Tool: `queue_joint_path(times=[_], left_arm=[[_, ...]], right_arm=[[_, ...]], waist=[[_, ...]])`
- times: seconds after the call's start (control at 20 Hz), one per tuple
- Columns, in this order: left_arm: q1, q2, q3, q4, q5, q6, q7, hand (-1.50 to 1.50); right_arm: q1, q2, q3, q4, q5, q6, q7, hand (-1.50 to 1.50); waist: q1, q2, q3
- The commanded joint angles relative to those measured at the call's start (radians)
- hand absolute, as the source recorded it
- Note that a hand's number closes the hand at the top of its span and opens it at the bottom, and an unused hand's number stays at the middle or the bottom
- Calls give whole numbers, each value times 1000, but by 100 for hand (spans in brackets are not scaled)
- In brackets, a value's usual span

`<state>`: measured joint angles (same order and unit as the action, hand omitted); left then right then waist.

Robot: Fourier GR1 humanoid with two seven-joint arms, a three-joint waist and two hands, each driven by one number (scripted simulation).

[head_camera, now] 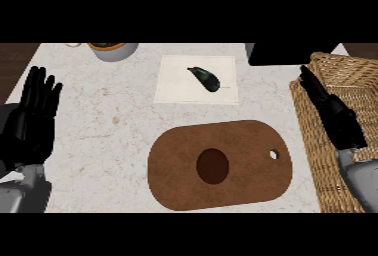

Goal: Pick the cupcake from the cutting board and place it in the basket

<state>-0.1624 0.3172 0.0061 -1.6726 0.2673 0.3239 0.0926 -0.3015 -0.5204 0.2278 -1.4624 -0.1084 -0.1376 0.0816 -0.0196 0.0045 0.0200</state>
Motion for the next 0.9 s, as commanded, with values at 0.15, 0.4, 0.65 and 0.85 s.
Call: queue_joint_path(times=[0.15, 0.4, 0.65, 0.85], left_arm=[[-33, 83, -121, 36, -67, -175, -34, 0], [-50, 97, -213, 39, -87, -264, -41, 0], [-13, 107, -190, 107, -111, -284, -95, 0], [-7, 92, -197, 78, -113, -275, -78, 0]], right_arm=[[-64, 123, 88, 2, -132, 210, -134, 150], [-84, 272, 296, -91, -148, 389, -350, 150], [61, 387, 531, -174, 245, 59, -324, -150], [-2, 340, 513, -205, 447, -67, -131, -150]], waist=[[39, 10, -17], [62, 15, -15], [7, -9, -21], [4, -16, -22]])
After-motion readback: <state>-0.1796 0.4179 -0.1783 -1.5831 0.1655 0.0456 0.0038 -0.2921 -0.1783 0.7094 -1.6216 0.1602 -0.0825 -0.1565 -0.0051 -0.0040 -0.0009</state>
